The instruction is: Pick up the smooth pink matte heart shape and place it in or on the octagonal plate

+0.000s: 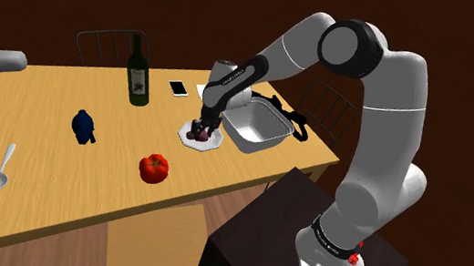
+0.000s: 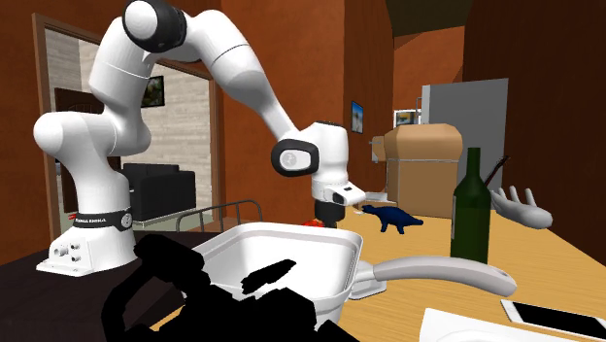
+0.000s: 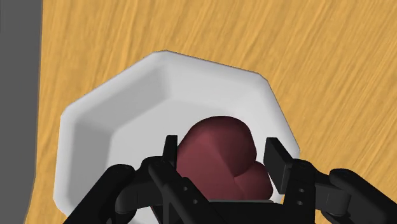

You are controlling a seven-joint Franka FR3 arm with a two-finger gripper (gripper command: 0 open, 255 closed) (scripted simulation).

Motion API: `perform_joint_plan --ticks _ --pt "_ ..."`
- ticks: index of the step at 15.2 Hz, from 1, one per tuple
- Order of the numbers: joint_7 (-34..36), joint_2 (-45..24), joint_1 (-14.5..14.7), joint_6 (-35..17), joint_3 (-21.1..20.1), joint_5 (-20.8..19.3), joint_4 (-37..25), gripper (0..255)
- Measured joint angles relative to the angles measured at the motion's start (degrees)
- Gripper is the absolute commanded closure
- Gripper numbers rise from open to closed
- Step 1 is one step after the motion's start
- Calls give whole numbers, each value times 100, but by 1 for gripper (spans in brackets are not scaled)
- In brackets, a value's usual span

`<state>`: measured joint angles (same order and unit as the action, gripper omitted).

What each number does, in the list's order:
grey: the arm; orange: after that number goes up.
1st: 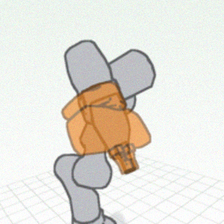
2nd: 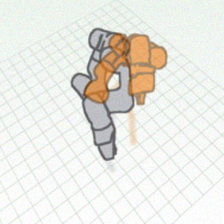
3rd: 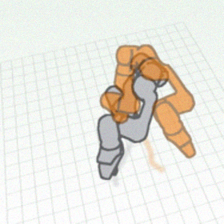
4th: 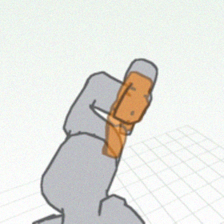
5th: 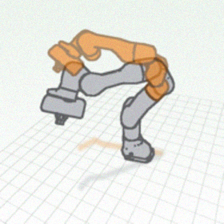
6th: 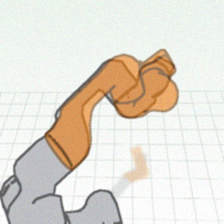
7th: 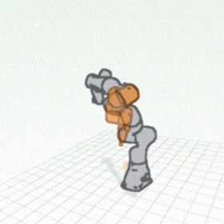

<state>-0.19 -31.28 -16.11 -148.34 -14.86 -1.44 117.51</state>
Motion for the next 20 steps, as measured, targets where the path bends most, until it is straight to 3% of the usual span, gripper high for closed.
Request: perform_joint_plan --ticks 15,20 --pt "-145 876 -212 963 -171 240 -97 255" --pt "-176 713 -214 840 -137 197 -141 255"
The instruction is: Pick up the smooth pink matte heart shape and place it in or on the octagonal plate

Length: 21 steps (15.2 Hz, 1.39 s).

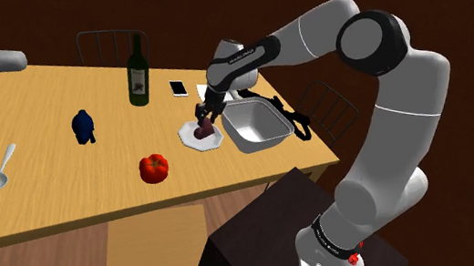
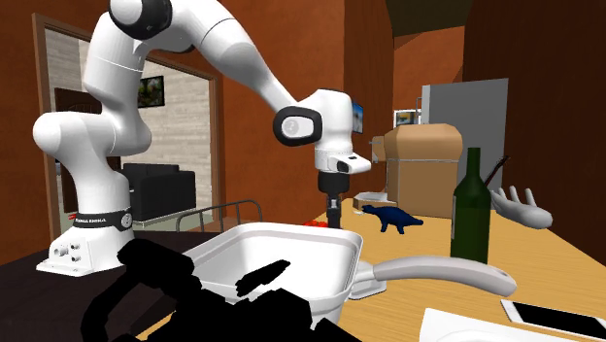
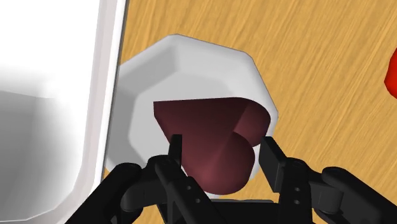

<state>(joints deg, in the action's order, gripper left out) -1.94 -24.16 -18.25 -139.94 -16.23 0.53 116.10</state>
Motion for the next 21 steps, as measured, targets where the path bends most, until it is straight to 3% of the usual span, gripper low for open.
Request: perform_joint_plan --ticks 9,14,16,18,19,21 --pt "2 -440 81 -604 35 -144 -74 255" --pt "85 -686 157 -1794 110 -218 -37 255" --pt "109 -805 177 -1066 155 -230 -199 255" --pt "75 -800 134 -825 158 -213 -69 255" --pt "75 -800 134 -824 158 -213 -68 0" --pt "136 -855 205 -801 201 -271 -184 0"
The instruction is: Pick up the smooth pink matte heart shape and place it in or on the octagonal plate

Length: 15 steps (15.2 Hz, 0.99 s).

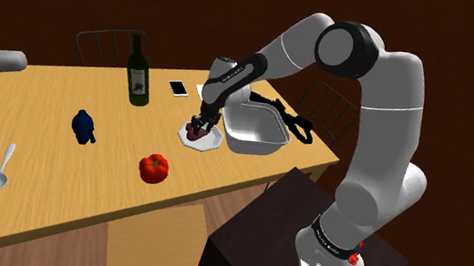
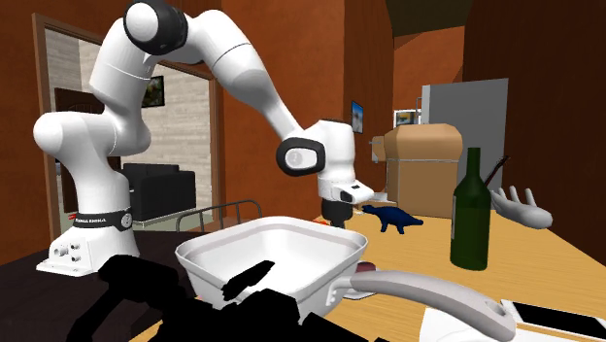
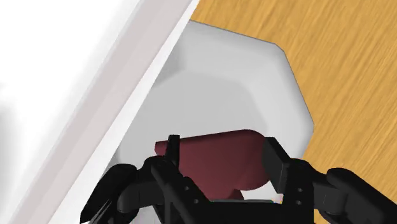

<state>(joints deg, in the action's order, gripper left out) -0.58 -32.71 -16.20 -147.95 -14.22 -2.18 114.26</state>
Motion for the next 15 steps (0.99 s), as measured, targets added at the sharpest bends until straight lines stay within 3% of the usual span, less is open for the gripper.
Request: perform_joint_plan --ticks 5,15 --pt "468 -374 527 147 337 -441 -854 0" --pt "564 -888 663 -106 462 -566 -1152 0"
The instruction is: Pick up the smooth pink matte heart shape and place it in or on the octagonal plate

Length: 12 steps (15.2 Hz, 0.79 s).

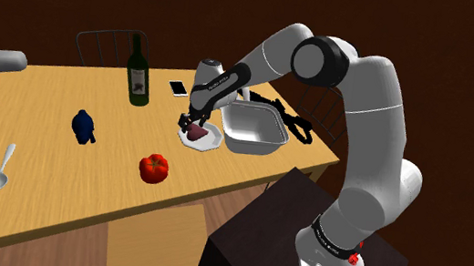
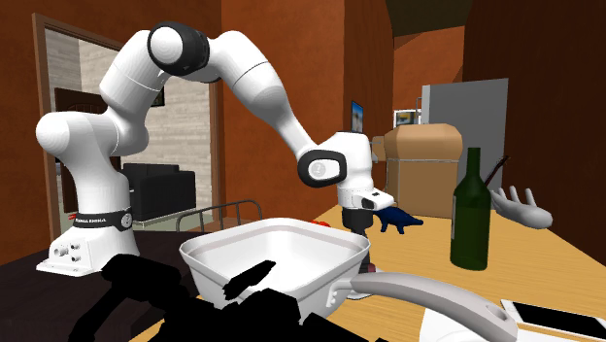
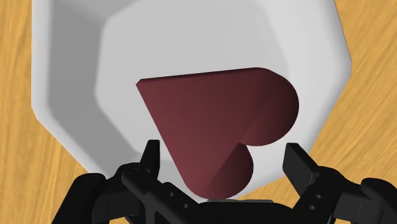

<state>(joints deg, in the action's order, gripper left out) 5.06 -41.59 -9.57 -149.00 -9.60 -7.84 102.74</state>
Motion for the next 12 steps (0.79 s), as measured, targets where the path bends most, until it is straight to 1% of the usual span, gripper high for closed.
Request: perform_joint_plan --ticks 3,4,12 --pt "1 -6 1 -4 1 -1 -4 0" --pt "1 -6 1 -4 1 -1 -4 255" --pt "1 -6 1 -4 1 -1 -3 255"
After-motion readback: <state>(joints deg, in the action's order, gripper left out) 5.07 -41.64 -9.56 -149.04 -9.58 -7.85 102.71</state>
